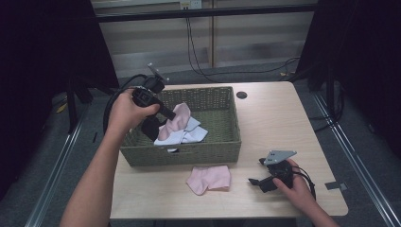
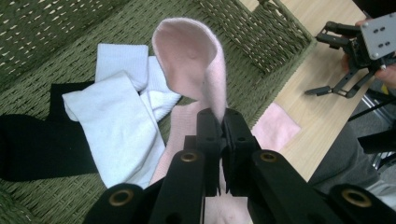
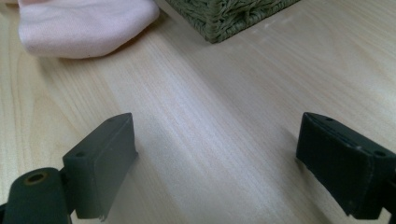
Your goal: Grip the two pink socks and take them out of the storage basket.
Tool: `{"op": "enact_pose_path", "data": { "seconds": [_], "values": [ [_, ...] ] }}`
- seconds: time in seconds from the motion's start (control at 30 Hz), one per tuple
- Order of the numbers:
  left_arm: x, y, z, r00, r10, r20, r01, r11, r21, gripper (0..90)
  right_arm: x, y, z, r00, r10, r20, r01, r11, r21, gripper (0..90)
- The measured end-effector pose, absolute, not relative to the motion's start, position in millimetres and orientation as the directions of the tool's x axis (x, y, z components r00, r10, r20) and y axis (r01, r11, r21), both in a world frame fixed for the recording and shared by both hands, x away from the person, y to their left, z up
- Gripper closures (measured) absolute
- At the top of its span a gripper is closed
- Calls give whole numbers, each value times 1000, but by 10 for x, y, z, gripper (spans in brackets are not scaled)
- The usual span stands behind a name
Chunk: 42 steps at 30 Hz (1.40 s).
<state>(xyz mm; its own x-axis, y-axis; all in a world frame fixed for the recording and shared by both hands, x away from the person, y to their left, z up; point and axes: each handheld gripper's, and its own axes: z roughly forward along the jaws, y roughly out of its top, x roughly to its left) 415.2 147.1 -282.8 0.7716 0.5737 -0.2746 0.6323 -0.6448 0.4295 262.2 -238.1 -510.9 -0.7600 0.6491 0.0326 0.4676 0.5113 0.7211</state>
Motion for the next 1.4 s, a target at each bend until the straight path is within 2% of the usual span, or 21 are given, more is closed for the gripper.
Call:
{"op": "enact_pose_path", "data": {
  "seconds": [1.4],
  "values": [
    [3785, 1111, -2808, 854, 412, -317, 519, -706, 482, 865, 2623, -2383, -5109, -762, 647, 30, 466, 514, 720, 110]
  ]
}}
